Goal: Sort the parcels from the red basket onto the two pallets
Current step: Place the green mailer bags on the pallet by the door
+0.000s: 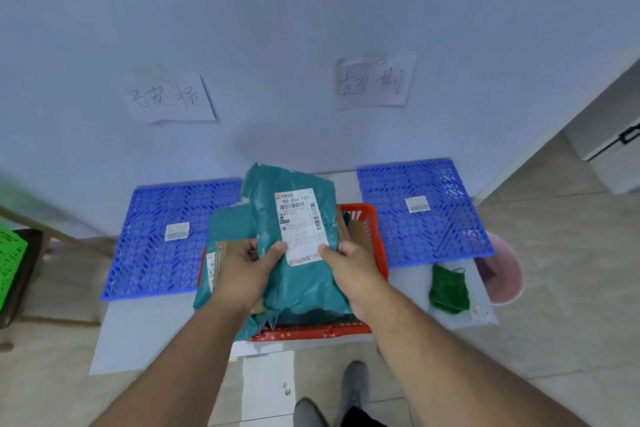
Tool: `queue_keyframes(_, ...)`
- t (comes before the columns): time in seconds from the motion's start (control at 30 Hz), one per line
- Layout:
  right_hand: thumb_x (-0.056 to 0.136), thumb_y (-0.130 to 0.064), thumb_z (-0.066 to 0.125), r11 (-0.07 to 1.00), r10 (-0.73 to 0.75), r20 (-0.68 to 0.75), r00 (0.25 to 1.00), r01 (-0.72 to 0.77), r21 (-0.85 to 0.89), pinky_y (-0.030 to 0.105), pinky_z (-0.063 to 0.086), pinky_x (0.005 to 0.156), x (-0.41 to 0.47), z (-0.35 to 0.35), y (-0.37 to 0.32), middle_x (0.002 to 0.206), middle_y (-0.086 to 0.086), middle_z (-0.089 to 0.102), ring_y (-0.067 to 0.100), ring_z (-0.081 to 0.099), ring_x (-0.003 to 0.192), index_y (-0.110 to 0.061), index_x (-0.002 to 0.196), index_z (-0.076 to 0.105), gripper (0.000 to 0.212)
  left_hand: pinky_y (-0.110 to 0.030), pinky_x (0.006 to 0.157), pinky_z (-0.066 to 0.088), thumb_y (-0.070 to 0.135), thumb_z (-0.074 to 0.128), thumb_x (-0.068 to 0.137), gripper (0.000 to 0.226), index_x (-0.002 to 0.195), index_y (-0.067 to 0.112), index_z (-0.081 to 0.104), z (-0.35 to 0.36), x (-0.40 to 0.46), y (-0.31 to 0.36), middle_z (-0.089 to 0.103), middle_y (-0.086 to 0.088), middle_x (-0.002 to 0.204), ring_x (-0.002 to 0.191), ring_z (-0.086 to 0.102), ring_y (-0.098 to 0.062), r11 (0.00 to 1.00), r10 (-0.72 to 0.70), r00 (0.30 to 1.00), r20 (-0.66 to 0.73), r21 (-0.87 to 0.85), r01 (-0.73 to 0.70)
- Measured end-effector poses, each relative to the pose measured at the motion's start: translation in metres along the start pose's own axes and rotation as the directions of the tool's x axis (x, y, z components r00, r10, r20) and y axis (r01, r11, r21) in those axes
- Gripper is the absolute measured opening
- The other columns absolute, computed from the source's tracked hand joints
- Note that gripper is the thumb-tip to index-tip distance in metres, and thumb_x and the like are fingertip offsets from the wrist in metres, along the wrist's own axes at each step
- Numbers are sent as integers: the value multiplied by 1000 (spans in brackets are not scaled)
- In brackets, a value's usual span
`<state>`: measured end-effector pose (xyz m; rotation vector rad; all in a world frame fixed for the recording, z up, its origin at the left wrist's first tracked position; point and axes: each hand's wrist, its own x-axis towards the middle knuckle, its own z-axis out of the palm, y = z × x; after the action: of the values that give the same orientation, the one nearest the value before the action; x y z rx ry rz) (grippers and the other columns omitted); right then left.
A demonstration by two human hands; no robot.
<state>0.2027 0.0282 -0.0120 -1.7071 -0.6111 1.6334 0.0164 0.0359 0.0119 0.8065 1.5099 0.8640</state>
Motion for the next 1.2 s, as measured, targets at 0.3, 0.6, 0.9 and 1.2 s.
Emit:
queue_keyframes(0.3, 99, -34, 71, 990, -144, -270, 952, 139, -36, 60, 65, 86, -10, -107, -32, 97, 9, 83, 31, 81, 91, -15, 99, 73, 20, -49, 92, 63, 26, 75, 95, 29, 124, 23, 67, 106, 3, 24, 82, -3, 109, 99, 80, -24, 991, -90, 959, 268, -76, 114)
queue_keyframes(0.6, 92, -26, 67, 976, 79, -58, 995, -66, 209, 52, 63, 95, 65, -225, -61, 111, 11, 83, 35, 79, 106, -18, 121, 76, 32, -47, 91, 64, 19, 67, 102, 19, 121, 19, 67, 242, 61, 27, 80, -4, 112, 99, 79, -25, 982, -161, 960, 230, -65, 180)
queue_keyframes(0.9, 98, -6, 73, 999, -18, -219, 976, 11, -35, 47, 67, 85, 243, -289, -57, 98, 9, 84, 31, 81, 94, -14, 106, 80, 14, -43, 87, 61, 12, 59, 104, 22, 125, 7, 64, 359, 194, -22, 75, -12, 113, 100, 74, -30, 953, -302, 953, -15, -23, 302)
queue_keyframes(1.2, 99, -15, 70, 951, -102, -230, 968, 27, -309, 27, 55, 59, 392, -280, -24, 92, 9, 82, 16, 68, 67, -18, 91, 78, 12, -42, 80, 61, 0, 51, 88, 31, 117, 3, 64, 399, 317, -80, 71, -16, 108, 90, 69, -32, 918, -366, 911, -188, 90, 387)
